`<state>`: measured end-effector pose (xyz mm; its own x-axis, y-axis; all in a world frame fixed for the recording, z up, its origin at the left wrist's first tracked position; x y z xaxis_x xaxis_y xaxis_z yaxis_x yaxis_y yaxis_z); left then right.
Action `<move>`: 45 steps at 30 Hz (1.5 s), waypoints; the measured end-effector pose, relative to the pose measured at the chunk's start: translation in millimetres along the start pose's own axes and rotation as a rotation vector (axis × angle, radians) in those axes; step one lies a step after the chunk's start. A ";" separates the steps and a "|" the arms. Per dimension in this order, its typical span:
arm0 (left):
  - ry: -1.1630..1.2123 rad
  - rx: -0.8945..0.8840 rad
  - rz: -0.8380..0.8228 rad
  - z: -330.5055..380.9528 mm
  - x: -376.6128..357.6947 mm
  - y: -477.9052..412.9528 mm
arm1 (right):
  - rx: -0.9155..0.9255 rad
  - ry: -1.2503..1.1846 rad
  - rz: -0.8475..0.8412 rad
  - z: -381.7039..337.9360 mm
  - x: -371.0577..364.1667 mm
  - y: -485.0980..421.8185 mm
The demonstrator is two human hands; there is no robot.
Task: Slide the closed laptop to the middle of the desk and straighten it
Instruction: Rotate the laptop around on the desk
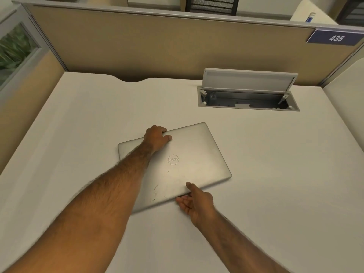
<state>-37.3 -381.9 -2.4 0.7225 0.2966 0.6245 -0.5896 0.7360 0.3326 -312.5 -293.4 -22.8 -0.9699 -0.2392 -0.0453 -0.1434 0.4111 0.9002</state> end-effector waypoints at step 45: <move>0.324 0.123 0.177 5.7 41.5 27.9 | 0.470 0.184 0.276 -68.1 34.7 -13.8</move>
<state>-25.9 -352.5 36.8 0.6702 0.6039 0.4313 -0.7405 0.5831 0.3343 -330.7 -367.3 -7.3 -0.9397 -0.1991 0.2780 -0.0023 0.8167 0.5770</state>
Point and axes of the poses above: each hand's wrist, its own y-axis away from the middle knuckle, its own x-axis out of the back of the hand, z = x × y, the point moved 7 cm from there along -y, towards the middle knuckle, and after that the axes turned 10 degrees about y, right-handed, at the moved point
